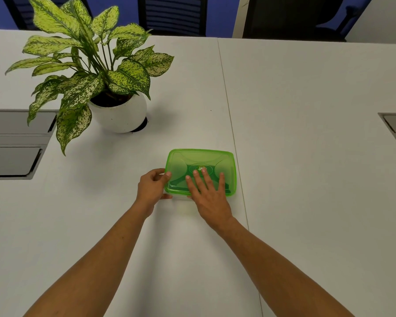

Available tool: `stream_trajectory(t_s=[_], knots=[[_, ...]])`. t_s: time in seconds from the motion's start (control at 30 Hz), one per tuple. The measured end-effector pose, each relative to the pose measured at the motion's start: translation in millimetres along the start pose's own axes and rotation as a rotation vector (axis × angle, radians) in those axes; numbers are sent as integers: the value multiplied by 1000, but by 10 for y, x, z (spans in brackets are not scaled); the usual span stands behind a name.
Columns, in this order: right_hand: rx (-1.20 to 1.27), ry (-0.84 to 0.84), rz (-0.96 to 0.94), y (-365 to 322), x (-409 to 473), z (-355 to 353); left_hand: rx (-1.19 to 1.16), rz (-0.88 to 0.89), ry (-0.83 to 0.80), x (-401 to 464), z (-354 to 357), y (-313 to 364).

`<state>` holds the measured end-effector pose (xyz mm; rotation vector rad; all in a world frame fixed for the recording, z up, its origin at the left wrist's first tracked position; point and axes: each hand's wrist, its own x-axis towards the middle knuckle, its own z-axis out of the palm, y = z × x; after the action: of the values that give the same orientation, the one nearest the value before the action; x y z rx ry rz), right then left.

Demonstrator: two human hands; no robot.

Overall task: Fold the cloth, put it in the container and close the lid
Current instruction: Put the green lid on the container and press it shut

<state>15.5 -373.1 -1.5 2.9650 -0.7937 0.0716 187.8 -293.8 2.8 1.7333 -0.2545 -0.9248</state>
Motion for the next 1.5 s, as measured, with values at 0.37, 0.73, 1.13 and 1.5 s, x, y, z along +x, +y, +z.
stream_trajectory(t_s=[0.37,0.73,1.13,1.5], knots=[[35,65,-77,5,-55,171,11,-9,47,-4,-12,-64],[24,51,-81,68,-70,207,251,149,93,-87,116,-20],[755,168,891,318,52,-136,506,276,58,-52,134,-17],[856,20,1127,467,61,-1,481,230,-9,8,124,15]])
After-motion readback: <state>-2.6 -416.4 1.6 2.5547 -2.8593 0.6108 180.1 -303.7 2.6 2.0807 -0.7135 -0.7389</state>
